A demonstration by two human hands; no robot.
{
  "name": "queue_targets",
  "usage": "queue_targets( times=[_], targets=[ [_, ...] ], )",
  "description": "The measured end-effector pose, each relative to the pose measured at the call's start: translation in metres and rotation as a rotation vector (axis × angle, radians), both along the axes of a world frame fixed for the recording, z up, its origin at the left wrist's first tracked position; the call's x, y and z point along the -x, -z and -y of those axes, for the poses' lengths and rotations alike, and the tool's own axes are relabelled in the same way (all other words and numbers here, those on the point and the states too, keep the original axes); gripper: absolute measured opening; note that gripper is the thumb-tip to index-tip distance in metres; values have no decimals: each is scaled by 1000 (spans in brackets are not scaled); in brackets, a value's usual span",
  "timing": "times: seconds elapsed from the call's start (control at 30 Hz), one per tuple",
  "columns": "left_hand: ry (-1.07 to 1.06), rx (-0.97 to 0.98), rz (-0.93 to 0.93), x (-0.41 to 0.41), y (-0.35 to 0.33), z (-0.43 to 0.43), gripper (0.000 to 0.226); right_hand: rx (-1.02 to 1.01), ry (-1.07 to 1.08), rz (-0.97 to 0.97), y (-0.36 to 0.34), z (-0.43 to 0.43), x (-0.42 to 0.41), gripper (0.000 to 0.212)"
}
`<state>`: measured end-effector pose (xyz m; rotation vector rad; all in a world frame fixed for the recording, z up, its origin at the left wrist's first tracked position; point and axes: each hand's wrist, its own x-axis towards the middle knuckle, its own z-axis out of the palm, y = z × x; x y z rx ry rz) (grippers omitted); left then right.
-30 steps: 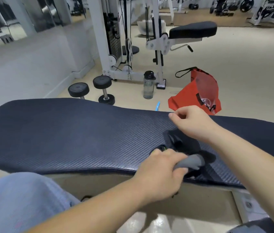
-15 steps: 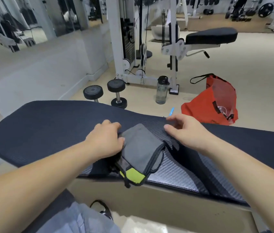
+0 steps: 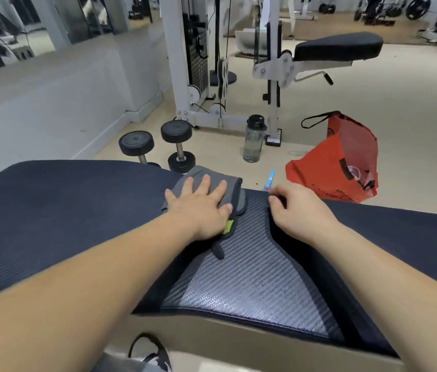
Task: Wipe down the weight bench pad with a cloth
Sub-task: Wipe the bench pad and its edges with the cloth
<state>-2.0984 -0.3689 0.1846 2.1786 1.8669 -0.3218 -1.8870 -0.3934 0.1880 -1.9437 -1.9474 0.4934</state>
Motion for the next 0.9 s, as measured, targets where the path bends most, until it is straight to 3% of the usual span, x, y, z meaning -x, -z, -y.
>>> queue_targets(
  times=[0.1,0.2,0.3,0.4,0.57,0.9],
  targets=[
    [13,-60,45,-28,7,13,71,-54,14,-22,-2,0,-7,30],
    [222,-65,96,-44,7,53,80,-98,5,-38,-4,-1,-3,30],
    [460,-63,93,-30,1,80,72,-111,0,-72,-8,-3,18,28],
    [565,-83,70,14,-2,83,63,-122,-50,-92,-11,-6,48,28],
    [433,-47,37,105,1,61,62,-94,-164,-168,-4,-12,90,23],
    [196,-81,153,182,12,-38,60,-29,-284,-3,0,-62,183,30]
  ],
)
